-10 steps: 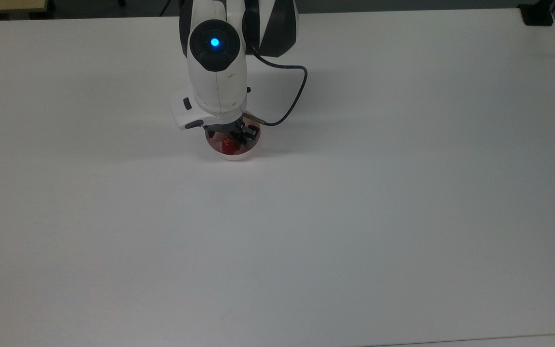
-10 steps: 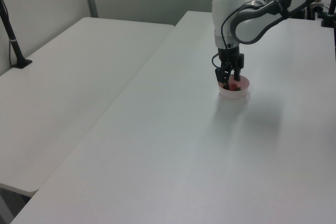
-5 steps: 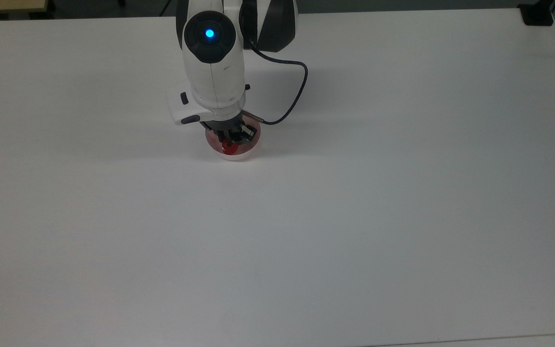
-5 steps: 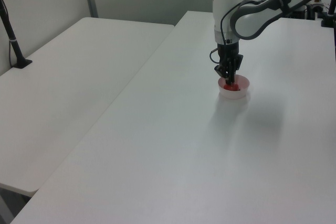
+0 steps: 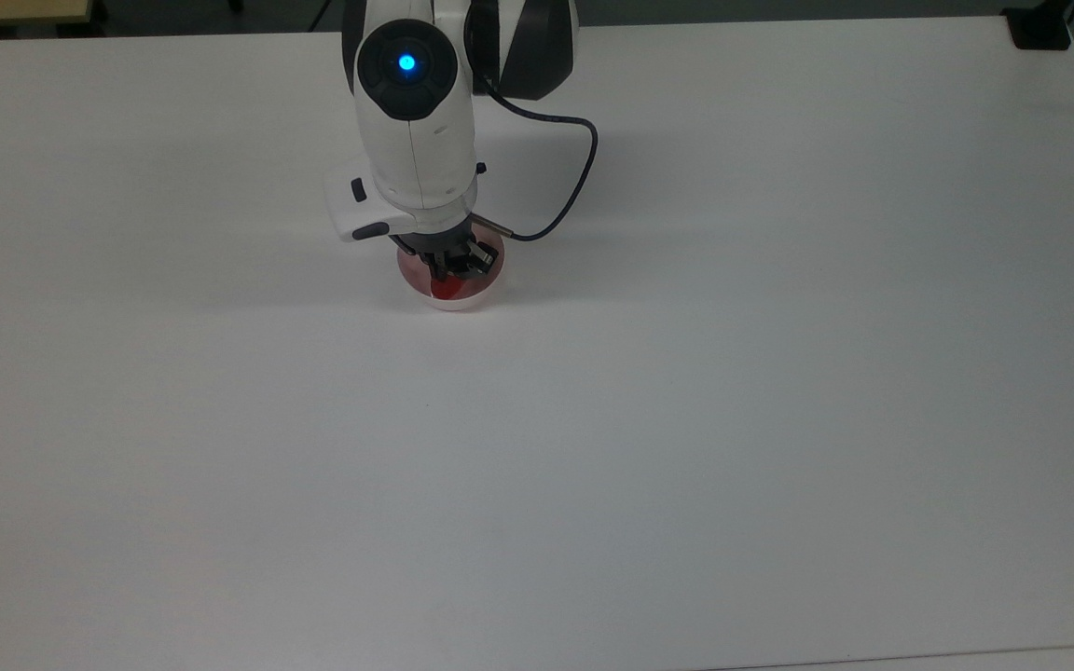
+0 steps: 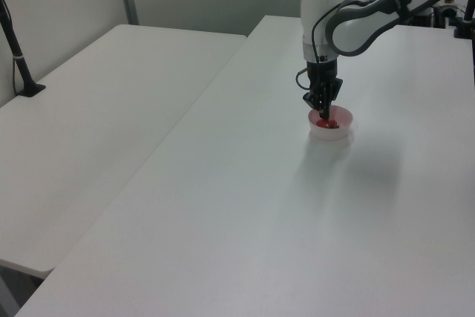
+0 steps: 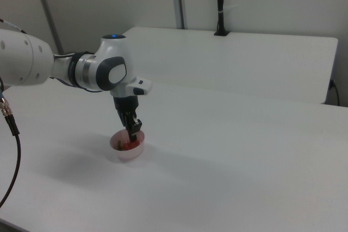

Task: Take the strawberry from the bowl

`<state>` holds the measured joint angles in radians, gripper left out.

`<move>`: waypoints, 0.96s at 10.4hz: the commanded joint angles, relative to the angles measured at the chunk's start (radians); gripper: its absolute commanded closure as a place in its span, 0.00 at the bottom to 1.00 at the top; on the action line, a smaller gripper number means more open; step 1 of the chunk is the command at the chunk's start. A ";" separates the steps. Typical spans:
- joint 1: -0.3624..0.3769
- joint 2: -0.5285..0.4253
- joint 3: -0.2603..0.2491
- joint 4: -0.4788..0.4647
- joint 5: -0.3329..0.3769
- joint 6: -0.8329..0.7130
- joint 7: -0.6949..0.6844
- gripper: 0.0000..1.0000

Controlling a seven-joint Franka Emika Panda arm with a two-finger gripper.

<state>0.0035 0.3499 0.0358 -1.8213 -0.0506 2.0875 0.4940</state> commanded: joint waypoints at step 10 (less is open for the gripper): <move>0.000 -0.028 0.003 -0.070 0.005 -0.052 0.291 0.12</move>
<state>0.0006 0.3492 0.0362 -1.8442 -0.0495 2.0371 0.7718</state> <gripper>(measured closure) 0.110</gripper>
